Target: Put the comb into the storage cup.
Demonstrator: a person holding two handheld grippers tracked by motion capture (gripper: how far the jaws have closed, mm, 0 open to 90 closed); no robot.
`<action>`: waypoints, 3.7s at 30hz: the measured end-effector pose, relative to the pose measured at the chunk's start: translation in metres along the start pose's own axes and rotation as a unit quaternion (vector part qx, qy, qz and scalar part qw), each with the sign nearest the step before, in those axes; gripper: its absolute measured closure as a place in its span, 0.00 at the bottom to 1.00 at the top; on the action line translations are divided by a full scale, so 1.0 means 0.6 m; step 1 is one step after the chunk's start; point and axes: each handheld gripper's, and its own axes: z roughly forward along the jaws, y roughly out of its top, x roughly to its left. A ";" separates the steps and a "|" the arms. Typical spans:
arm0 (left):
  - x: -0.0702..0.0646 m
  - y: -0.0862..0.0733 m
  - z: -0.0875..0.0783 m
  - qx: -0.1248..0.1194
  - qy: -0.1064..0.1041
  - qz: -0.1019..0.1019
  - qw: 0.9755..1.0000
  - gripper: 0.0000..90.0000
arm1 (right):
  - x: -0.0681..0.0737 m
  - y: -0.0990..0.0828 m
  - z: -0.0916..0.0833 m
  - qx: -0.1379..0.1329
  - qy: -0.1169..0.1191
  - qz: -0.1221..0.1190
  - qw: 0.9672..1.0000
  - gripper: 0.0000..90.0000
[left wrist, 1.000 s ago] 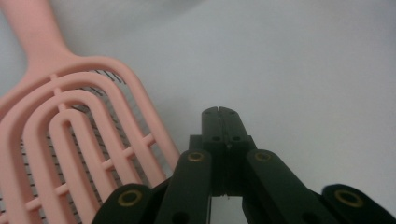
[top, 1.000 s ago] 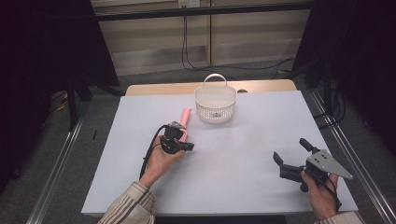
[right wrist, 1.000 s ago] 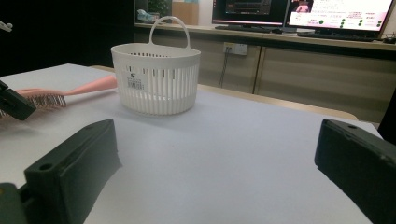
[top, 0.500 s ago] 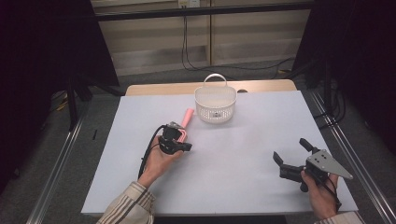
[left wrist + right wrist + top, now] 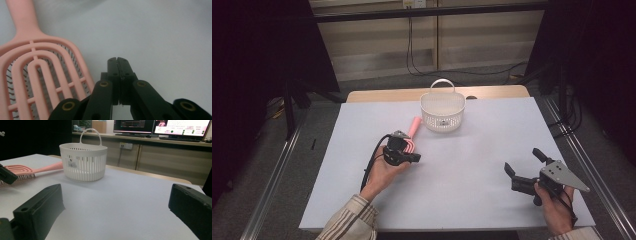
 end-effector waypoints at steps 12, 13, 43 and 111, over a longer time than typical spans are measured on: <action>0.002 0.003 -0.025 -0.032 -0.005 0.005 0.999 0.94 | 0.000 0.000 -0.001 -0.002 0.001 0.000 1.000 0.00; 0.003 0.004 -0.032 -0.039 -0.005 0.003 0.999 0.92 | -0.001 0.000 0.000 -0.002 0.002 0.000 1.000 0.00; 0.048 0.006 -0.106 -0.120 0.070 -0.018 0.990 0.04 | 0.000 0.000 0.000 -0.001 0.004 0.000 1.000 0.00; 0.046 0.051 -0.002 0.081 0.137 -0.038 0.986 0.09 | 0.001 -0.001 0.001 0.002 0.010 -0.002 1.000 0.00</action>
